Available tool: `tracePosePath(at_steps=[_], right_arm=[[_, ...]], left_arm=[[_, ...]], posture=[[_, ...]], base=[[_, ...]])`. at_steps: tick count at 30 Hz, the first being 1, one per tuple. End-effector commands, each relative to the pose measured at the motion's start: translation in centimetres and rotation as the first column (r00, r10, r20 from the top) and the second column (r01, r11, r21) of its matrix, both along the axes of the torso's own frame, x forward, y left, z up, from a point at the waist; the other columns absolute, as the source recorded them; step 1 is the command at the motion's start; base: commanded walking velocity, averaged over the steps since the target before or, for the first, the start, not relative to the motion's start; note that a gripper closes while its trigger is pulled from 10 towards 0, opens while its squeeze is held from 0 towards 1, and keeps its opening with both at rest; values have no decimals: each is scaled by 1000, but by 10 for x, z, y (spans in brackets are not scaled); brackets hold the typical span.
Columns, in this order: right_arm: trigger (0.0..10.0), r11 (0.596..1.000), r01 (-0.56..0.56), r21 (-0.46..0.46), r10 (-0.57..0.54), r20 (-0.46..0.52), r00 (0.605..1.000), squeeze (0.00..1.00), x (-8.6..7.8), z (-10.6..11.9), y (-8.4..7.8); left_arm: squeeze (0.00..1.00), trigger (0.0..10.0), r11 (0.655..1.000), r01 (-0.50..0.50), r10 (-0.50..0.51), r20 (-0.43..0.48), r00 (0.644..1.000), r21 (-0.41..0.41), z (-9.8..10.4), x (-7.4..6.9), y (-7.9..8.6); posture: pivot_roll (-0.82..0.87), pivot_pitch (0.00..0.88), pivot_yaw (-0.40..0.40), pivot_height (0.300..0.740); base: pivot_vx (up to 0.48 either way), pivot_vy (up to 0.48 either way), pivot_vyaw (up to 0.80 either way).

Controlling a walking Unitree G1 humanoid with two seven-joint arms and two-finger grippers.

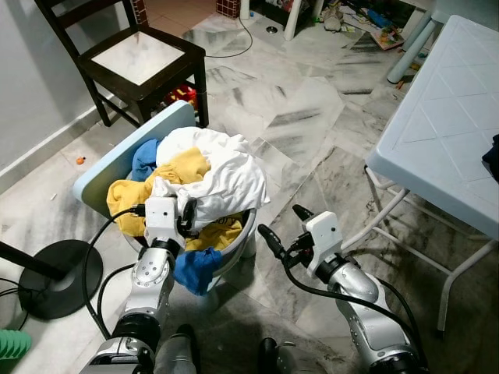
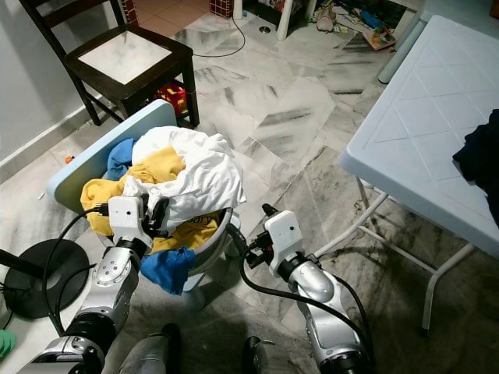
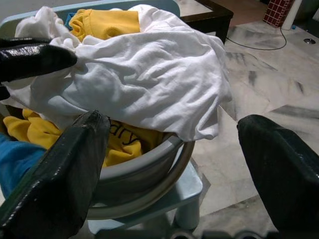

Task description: Hang hanger

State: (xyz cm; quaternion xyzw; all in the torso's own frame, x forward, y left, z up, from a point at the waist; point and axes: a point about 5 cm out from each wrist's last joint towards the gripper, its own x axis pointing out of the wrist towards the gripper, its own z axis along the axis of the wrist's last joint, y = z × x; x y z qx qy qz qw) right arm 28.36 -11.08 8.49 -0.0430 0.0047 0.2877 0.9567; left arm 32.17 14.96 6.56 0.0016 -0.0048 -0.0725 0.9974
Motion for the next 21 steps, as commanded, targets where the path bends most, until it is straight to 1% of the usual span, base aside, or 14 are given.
tracePosePath(at_steps=[1,4,5,8,10,11,12,13,14,15,17,19,20,21], right_arm=[[10000,1000,-9,-17,10,4,1000,0,-2,1,-1],[10000,1000,-9,-20,9,4,1000,0,-2,1,-1],[10000,1000,-9,-21,9,5,1000,0,-2,1,-1],[10000,1000,-8,-24,8,3,1000,0,-3,1,-2],[10000,1000,-7,-26,7,2,1000,0,-3,1,-3],[10000,1000,-7,-26,7,2,1000,0,-3,1,-3],[10000,1000,-6,-28,6,1,1000,0,-3,1,-4],[10000,1000,-6,-28,6,1,1000,0,-3,1,-4],[10000,1000,-5,-30,5,1,1000,0,-4,1,-4],[10000,999,-3,-32,3,-1,1000,0,-4,1,-6],[10000,999,-2,-34,2,-2,1000,0,-4,0,-6],[10000,999,-3,-34,3,-3,1000,0,-3,0,-6],[10000,999,-5,-34,5,-4,1000,0,-3,0,-5],[10000,999,-7,-34,7,-5,1000,0,-3,0,-5]], left_arm=[[0,0,998,55,-55,3,998,27,-4,-5,-7],[0,0,990,135,-136,19,991,51,-5,-11,-17],[0,0,981,189,-190,23,981,53,-7,-16,-22],[0,0,957,282,-284,19,959,74,-13,-29,-29],[0,0,939,336,-337,9,941,74,-18,-41,-30],[0,0,939,336,-337,9,941,74,-18,-41,-30],[0,0,928,363,-364,-4,931,84,-24,-51,-29],[0,0,928,363,-364,-4,931,84,-24,-51,-29],[0,0,921,378,-378,-11,926,91,-26,-57,-28],[0,0,914,394,-393,-36,919,96,-33,-68,-25],[0,0,923,374,-369,-66,927,91,-42,-82,-17],[0,0,931,346,-342,-56,938,119,-41,-86,-13],[0,0,944,291,-293,-12,956,157,-36,-87,-7],[0,0,953,260,-264,4,964,156,-34,-87,-5]], posture=[[42,251,-111,740],[41,249,-112,740],[39,251,-112,740],[35,251,-115,740],[34,252,-115,740],[34,252,-115,740],[35,252,-115,740],[35,252,-115,740],[36,254,-116,740],[38,254,-116,740],[43,255,-117,740],[46,257,-119,740],[51,259,-121,740],[53,259,-121,740]], base=[[0,0,0],[0,0,0],[0,0,0],[0,0,0],[0,0,0],[0,0,0],[0,0,0],[0,0,0],[0,0,0],[0,0,0],[0,0,0],[0,0,0],[0,0,0],[0,0,0]])
